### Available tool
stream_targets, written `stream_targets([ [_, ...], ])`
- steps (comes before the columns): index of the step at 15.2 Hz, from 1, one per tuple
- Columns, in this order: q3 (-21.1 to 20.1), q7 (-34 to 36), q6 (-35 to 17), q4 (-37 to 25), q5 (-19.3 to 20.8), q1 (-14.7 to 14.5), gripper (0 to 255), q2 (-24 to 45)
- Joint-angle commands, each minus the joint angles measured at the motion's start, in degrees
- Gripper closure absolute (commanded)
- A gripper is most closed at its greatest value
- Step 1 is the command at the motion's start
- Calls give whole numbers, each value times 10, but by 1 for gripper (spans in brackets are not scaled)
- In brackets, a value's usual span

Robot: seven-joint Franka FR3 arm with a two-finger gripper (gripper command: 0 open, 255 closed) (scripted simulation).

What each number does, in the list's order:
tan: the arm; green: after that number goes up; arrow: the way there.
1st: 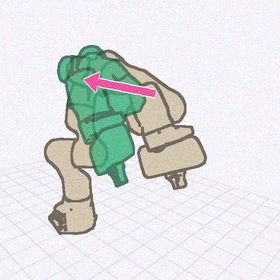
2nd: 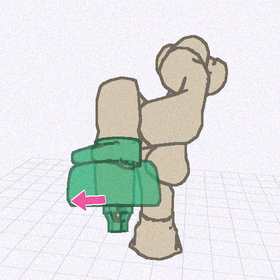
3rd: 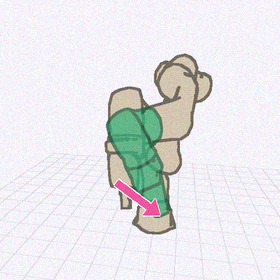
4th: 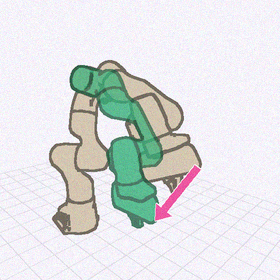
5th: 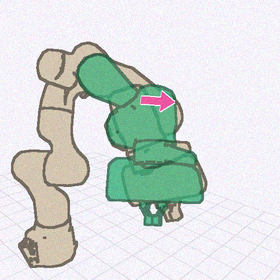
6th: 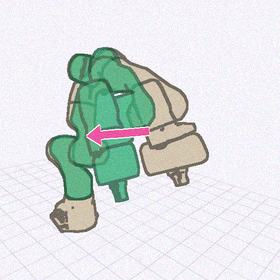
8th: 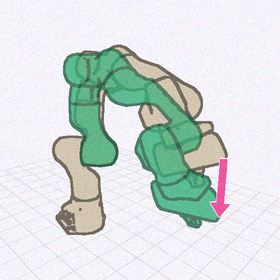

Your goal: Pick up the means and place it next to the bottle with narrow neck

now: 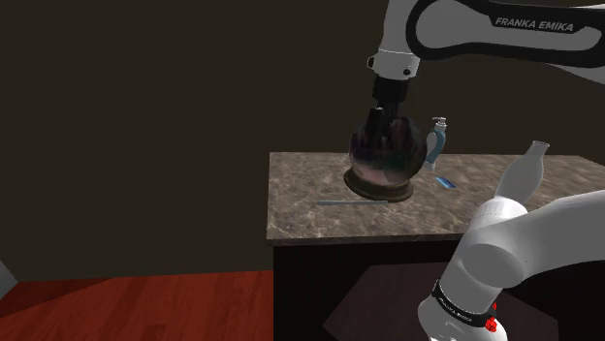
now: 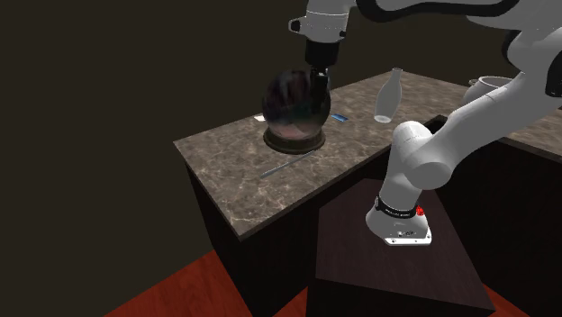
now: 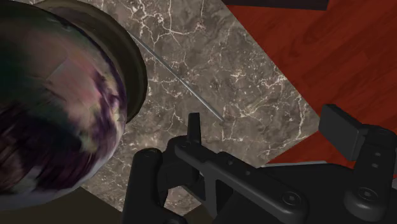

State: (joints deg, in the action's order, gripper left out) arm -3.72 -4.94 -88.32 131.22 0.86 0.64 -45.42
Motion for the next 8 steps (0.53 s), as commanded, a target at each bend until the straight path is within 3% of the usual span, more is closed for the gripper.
stream_targets([
  [1, 0, 0, 0, 0, 0, 0, 0, 0],
  [8, 76, -163, -132, 109, 34, -29, 0, 19],
])
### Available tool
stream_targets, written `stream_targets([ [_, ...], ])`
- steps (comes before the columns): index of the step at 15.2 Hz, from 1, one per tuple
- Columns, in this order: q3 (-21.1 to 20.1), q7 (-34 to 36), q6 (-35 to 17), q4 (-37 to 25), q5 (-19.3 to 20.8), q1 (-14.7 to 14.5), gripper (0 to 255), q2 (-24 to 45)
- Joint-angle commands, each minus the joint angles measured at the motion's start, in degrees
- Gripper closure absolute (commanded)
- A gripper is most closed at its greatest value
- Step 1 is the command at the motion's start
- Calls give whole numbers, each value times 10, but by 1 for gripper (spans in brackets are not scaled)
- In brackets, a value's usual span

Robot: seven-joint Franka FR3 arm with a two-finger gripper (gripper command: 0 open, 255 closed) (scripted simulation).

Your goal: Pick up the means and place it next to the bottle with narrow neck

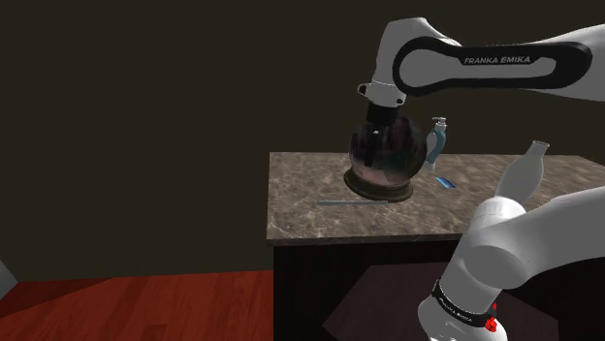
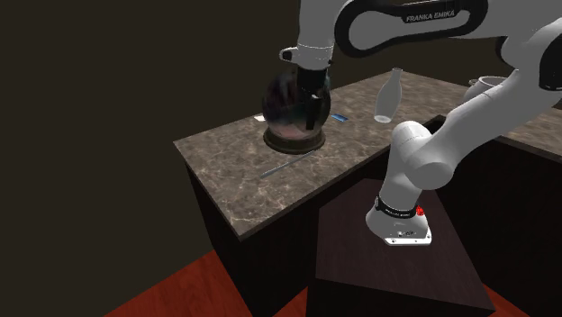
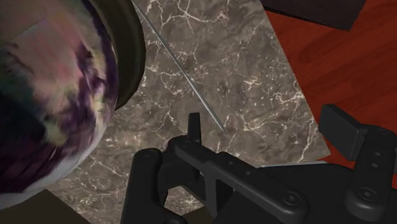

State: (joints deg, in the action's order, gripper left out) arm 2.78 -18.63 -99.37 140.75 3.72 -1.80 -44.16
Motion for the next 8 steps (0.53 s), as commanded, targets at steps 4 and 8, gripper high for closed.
stream_targets([
  [4, 57, -119, -102, 55, 22, -20, 0, 44],
  [8, 103, -214, -186, 80, 33, -37, 0, 104],
])
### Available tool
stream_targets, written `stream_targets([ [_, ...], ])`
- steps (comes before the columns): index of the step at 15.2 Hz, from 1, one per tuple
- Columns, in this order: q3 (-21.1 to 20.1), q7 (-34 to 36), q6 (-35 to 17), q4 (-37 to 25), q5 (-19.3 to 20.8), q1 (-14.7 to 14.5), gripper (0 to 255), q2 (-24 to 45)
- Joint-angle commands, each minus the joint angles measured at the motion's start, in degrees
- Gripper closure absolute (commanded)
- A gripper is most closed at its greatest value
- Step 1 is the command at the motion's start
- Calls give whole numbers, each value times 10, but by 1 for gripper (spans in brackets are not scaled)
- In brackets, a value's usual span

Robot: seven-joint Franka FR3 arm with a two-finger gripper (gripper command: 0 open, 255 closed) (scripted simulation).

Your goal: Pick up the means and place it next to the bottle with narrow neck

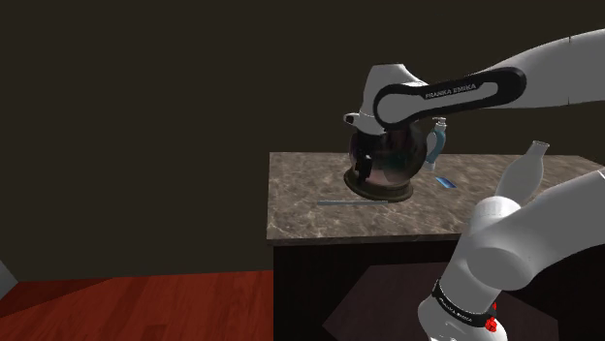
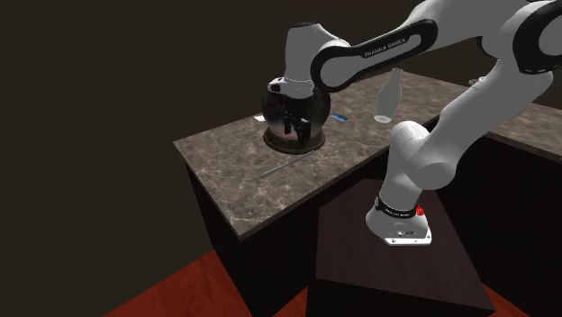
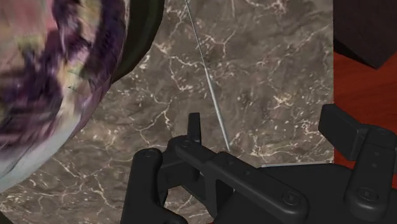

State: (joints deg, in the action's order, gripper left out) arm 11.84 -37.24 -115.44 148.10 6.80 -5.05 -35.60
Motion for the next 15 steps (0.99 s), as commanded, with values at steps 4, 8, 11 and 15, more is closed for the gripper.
stream_targets([
  [4, 59, -128, -108, 14, 1, -29, 0, 96],
  [8, 73, -156, -156, 25, -5, -38, 0, 133],
  [11, 77, -159, -185, 36, -8, -40, 0, 151],
  [15, 79, -161, -200, 41, -10, -42, 0, 161],
])
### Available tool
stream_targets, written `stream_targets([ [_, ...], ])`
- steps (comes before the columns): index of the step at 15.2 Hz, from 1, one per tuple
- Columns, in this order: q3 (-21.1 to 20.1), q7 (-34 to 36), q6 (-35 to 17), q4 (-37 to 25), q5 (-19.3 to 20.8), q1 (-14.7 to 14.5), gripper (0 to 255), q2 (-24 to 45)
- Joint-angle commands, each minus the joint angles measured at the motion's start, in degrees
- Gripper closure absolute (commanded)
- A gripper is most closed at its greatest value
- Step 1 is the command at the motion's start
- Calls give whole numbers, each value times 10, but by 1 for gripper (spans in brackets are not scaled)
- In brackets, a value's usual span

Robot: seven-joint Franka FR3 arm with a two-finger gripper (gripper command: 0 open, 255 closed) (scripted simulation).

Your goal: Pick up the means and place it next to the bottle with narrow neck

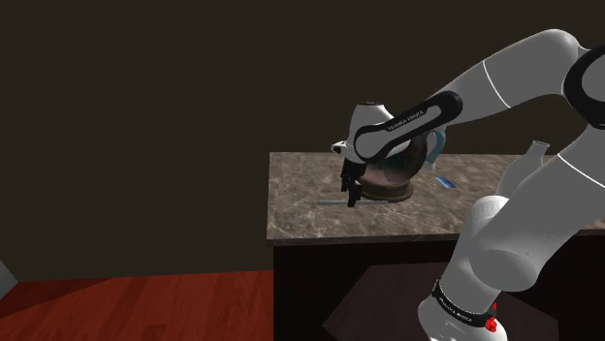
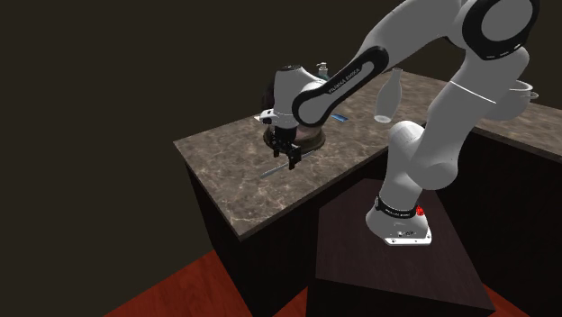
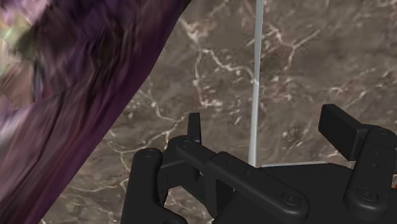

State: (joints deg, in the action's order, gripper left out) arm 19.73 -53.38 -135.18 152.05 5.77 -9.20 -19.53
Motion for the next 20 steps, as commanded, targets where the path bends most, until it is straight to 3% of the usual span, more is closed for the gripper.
stream_targets([
  [1, 0, 0, -2, 1, 0, 0, 0, 1],
  [6, 0, 0, -2, 1, 0, 0, 0, 1],
  [7, 0, 0, -2, 1, 0, 0, 255, 1],
  [16, 0, 0, -2, 1, 0, 0, 255, 1],
  [20, -6, 5, 36, -14, 4, 2, 255, -23],
])
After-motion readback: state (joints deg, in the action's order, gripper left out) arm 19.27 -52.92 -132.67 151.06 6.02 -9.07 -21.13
